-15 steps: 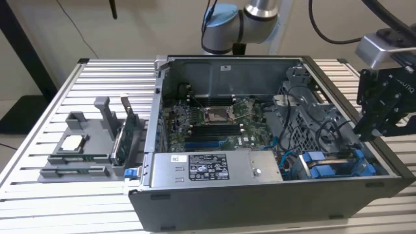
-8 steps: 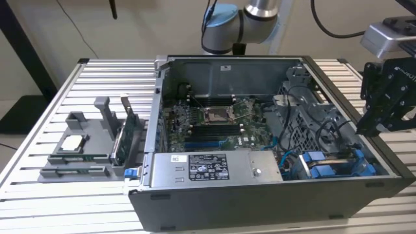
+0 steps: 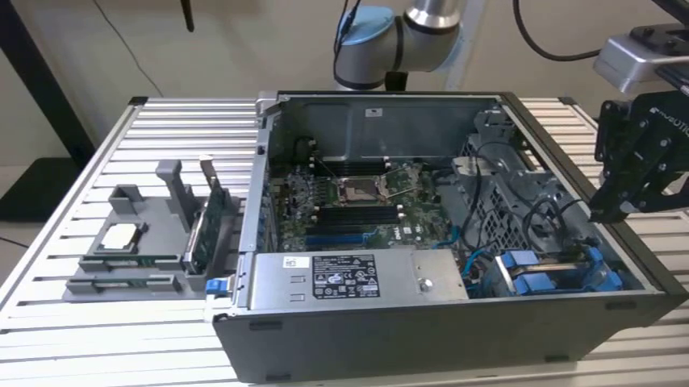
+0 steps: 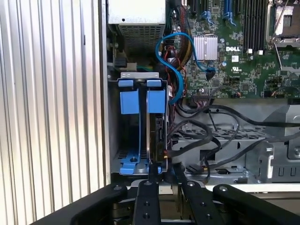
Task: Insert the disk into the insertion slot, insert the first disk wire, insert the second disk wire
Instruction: 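Insert the second disk wire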
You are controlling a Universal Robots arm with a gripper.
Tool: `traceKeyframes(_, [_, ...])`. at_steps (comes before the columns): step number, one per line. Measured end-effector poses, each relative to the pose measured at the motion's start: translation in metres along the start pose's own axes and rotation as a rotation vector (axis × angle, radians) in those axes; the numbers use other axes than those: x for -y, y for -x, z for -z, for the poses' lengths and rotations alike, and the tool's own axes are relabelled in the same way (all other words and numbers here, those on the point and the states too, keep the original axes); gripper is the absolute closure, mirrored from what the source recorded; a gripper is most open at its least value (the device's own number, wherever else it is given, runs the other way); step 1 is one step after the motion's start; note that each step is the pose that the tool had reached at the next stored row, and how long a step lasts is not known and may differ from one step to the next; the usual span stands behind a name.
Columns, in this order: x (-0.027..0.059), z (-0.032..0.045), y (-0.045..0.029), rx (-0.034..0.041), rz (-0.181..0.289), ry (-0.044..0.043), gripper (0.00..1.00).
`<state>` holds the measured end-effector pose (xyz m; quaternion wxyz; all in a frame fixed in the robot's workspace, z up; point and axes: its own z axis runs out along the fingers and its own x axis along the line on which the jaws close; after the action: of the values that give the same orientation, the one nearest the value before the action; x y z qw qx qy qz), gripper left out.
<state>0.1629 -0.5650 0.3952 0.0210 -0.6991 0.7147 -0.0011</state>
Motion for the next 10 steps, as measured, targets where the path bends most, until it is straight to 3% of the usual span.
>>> traceKeyframes(4, [0.0003, -0.0001, 0.0035, 0.0001, 0.0, 0.0, 0.73])
traceKeyframes(10, [0.0082, -0.0024, 0.0037, 0.0, 0.0, 0.0, 0.73])
